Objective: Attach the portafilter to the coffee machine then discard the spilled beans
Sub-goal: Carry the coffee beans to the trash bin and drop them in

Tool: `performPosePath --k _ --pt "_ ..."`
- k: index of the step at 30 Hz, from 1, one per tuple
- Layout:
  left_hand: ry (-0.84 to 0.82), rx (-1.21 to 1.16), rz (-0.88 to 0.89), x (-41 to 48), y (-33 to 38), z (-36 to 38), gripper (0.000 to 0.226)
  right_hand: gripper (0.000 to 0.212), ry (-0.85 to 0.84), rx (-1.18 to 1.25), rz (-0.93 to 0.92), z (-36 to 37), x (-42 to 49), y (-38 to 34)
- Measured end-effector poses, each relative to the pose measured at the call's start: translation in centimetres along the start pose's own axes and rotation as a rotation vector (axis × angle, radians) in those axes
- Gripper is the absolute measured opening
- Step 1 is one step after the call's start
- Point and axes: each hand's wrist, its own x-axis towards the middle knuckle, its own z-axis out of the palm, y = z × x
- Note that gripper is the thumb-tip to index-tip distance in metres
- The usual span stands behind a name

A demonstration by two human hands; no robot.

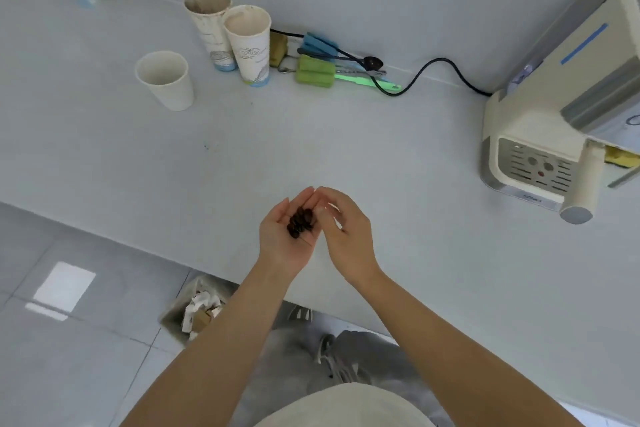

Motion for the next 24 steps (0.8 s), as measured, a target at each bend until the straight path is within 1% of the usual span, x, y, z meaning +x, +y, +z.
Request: performPosePath --k 2,3,5,8,11,13,15,19,24 --pt "0.041 -0.067 0.089 -1.5 0.2 -1.3 0.045 0.032 -0.056 0.085 0.095 1.8 -1.2 0.1" --pt "0.059 -0.095 0.124 -2.1 0.1 -1.8 0.044 0.03 -0.074 0.128 0.136 2.4 -1.8 0.1" --pt "0.088 -0.178 0.194 -3.8 -0.6 -3.1 0.045 0.035 -0.127 0.229 0.177 3.3 -3.3 -0.1" --pt "0.158 -0.319 0.314 -6.4 -2.4 -5.7 0.045 0.029 -0.243 0.336 0.22 4.4 -6.2 0.4" --pt "0.254 -0.429 0.431 -8.9 -4.8 -8.7 0.04 0.032 -0.343 0.407 0.363 5.9 -9.6 3.1" --pt "0.334 -0.458 0.482 -10.3 -6.3 -11.0 0.036 0.037 -0.403 0.391 0.462 6.9 -12.2 5.0" --pt "0.391 -0.507 0.525 -11.1 -7.6 -13.5 0.036 0.039 -0.467 0.348 0.498 7.7 -14.2 6.7" --pt "0.482 -0.598 0.609 -11.1 -9.4 -18.7 0.044 0.028 -0.584 0.342 0.604 9.6 -16.7 10.4" --pt "0.612 -0.641 0.643 -7.7 -10.9 -26.3 0.037 0.025 -0.639 0.314 0.682 13.1 -18.0 17.9"
